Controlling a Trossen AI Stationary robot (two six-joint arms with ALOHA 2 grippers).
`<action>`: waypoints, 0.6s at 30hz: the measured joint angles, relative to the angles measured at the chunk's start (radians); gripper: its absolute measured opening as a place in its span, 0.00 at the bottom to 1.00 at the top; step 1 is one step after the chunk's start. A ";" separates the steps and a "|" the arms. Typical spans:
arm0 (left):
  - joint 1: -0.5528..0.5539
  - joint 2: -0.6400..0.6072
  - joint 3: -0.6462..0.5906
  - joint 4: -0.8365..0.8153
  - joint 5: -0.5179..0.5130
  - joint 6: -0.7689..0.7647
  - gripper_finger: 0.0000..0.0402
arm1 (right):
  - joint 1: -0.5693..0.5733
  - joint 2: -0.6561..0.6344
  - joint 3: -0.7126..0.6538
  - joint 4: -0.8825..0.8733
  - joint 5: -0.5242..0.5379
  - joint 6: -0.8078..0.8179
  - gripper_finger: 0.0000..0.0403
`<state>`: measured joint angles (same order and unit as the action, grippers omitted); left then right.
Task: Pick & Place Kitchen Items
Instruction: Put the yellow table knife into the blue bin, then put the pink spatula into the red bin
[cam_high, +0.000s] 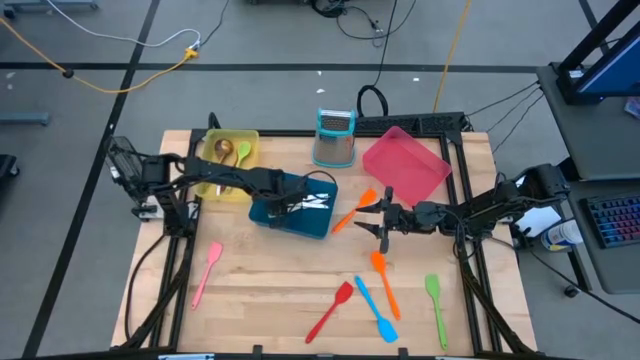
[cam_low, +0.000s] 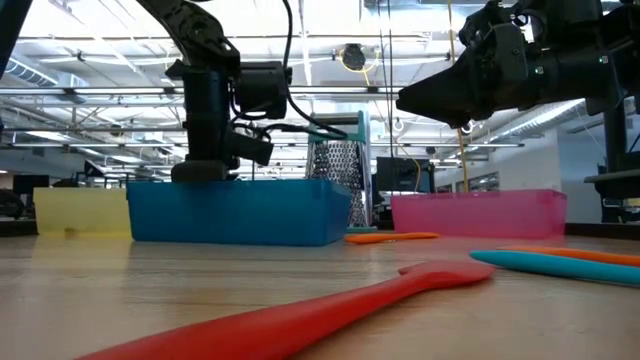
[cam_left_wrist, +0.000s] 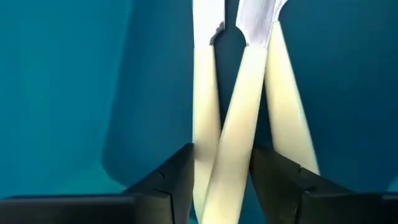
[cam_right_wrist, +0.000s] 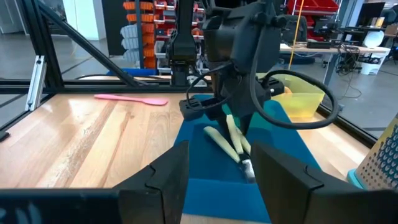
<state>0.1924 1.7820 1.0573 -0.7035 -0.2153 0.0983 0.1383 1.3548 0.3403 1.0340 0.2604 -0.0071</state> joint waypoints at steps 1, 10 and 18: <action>0.000 -0.003 0.000 0.002 -0.003 0.000 0.39 | 0.000 0.000 0.000 0.000 0.000 0.000 0.41; -0.033 -0.110 -0.003 -0.005 -0.092 -0.092 0.40 | 0.000 0.000 0.000 0.000 0.000 0.000 0.41; -0.127 -0.343 -0.002 -0.032 -0.103 -0.282 0.40 | 0.000 0.000 0.000 0.000 0.000 -0.005 0.41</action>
<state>0.0650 1.4385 1.0550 -0.7352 -0.3178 -0.1841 0.1383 1.3548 0.3405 1.0340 0.2604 -0.0124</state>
